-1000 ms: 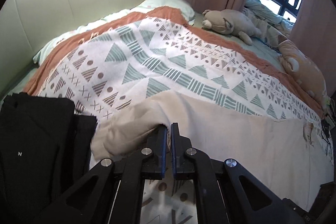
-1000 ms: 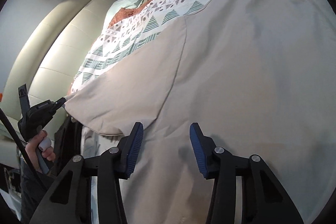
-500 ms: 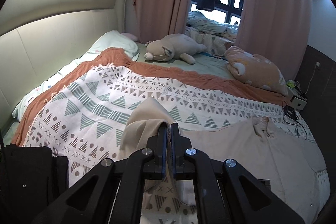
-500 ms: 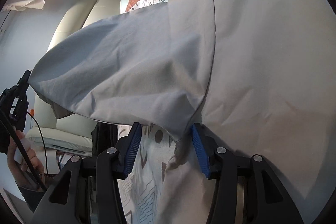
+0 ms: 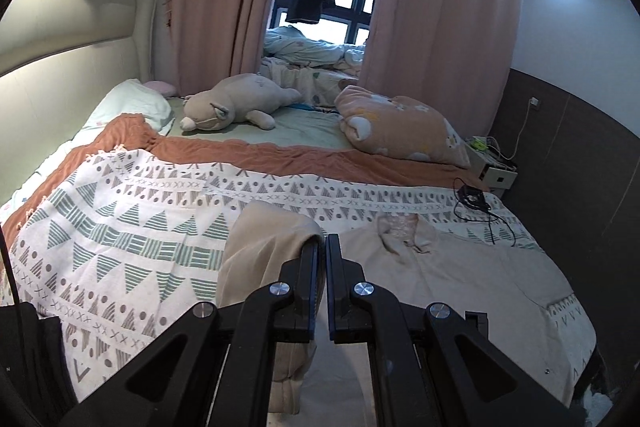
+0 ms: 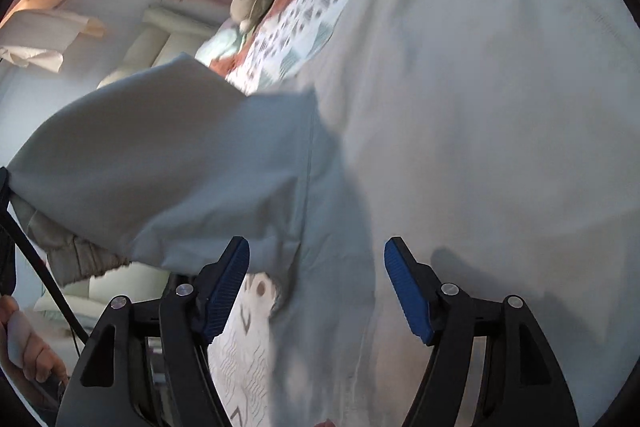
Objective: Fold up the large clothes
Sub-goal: 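Lift the sleeve with the left gripper and lay it across the jacket body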
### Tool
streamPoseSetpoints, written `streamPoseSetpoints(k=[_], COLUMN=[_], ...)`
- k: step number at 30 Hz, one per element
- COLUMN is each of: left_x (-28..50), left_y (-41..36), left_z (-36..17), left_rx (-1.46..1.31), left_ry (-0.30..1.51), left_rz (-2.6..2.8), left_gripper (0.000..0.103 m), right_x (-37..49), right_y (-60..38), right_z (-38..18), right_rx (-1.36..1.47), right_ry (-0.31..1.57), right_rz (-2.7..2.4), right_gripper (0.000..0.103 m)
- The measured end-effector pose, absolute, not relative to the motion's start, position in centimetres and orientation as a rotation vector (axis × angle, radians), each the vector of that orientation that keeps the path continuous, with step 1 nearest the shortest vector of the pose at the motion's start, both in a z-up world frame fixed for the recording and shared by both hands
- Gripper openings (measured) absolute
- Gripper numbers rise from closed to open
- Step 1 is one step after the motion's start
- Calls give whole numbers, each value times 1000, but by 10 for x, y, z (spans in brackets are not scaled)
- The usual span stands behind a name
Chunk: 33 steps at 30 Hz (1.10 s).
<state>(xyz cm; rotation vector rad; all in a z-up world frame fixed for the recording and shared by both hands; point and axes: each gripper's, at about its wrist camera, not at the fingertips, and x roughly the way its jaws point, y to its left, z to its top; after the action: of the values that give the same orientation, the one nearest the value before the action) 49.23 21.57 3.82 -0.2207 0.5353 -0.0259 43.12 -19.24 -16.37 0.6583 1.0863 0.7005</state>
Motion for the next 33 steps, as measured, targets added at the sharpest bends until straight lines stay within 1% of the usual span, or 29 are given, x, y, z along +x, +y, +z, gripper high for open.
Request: streamPoseSetpoints(k=[7,16,20,26,29,33], left_x=[511,537,551,563,560,550], left_y=[166,112,99,82,70,66], left_z=[31,11,-20,-88,-102,-109], left_rx=[-257,-290,-372,-520,-548,-558], left_ry=[552,622,715,903,938,921], left_rz=[-130,-217,-213,-231,-249,-220], left_gripper=[6,6,6,6,6,7], right_x=[438,415,401,382,375,363], right_y=[-234,-272,-297,-330,-355,-381], right_z=[-161,-147,-141,-127,-115,-98], right_rx=[767,855,891,878,851,802], right_ry=[1040,1014,995,973,949,917], right_rz=[573,523,495,426,387,337], right_gripper=[69,69,69,69,69,69])
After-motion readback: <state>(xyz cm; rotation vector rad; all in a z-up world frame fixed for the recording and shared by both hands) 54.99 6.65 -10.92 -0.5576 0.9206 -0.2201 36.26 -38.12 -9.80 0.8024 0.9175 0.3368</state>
